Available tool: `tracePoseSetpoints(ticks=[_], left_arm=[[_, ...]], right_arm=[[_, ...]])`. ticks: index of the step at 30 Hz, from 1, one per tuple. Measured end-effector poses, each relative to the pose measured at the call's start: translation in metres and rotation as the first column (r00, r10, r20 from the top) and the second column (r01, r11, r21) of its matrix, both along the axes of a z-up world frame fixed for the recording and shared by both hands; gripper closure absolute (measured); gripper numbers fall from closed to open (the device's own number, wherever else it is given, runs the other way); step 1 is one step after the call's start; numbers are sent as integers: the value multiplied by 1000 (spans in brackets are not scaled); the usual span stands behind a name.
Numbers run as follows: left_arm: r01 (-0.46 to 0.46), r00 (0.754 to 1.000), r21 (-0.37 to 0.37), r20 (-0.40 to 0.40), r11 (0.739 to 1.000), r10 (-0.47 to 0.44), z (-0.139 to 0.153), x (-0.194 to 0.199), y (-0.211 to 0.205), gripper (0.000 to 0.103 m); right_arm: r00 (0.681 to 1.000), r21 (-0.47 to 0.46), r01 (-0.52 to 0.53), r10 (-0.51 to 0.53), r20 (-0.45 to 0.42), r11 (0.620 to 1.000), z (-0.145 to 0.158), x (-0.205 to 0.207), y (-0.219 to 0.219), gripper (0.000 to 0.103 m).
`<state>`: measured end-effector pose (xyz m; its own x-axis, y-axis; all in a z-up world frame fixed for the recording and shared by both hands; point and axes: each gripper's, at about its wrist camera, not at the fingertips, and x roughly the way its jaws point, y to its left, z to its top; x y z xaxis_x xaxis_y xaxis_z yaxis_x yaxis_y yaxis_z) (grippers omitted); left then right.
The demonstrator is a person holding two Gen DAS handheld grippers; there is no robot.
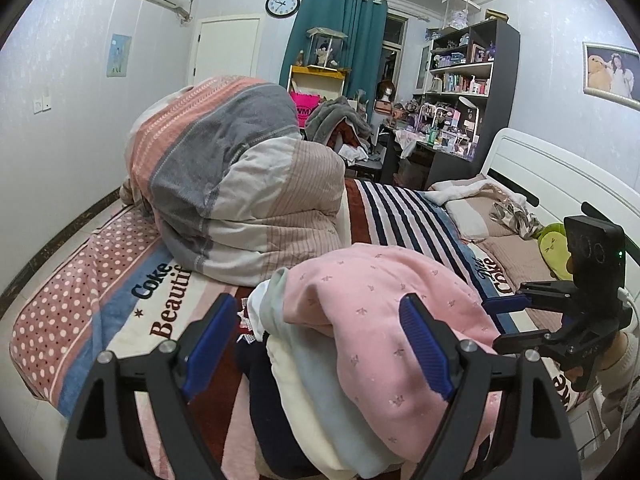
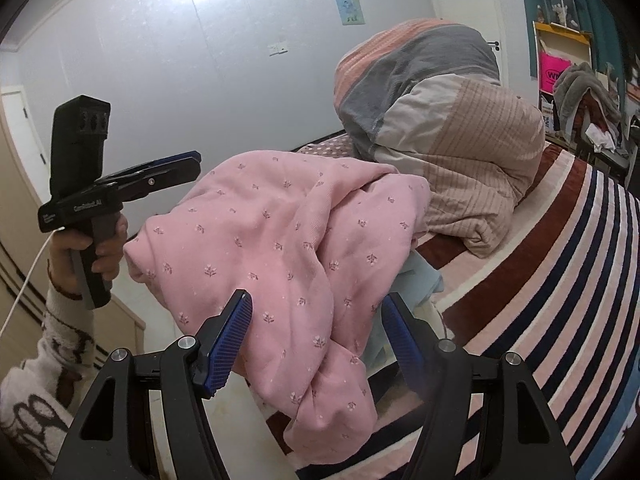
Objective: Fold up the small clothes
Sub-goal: 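Press the pink shirt onto the clothes pile with both grippers and open them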
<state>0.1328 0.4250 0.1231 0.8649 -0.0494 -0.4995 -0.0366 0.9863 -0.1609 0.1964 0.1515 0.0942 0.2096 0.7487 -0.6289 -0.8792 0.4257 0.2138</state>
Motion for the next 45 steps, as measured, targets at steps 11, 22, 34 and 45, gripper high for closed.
tracePoseSetpoints(ticks=[11,22,34,45], left_arm=[[48,999,-26,20,999,-48,4,-5,-8,22],[48,998,32,-40,998,-46,-28,-10,-13,14],[43,998,45,-45,998,-41,-31,-3,-5,14],[30,998,68,-56,997,-26,-28,3,-3,14]], right_arm=[[998,-19,-55,55,-23,998,-11,-2,15,45],[991,-26,-128,128,25,991,-15,-18,46,45],[998,68,40,-36,-58,997,-35,12,-37,60],[974,-20,-64,58,-219,998,-101,7,2,95]])
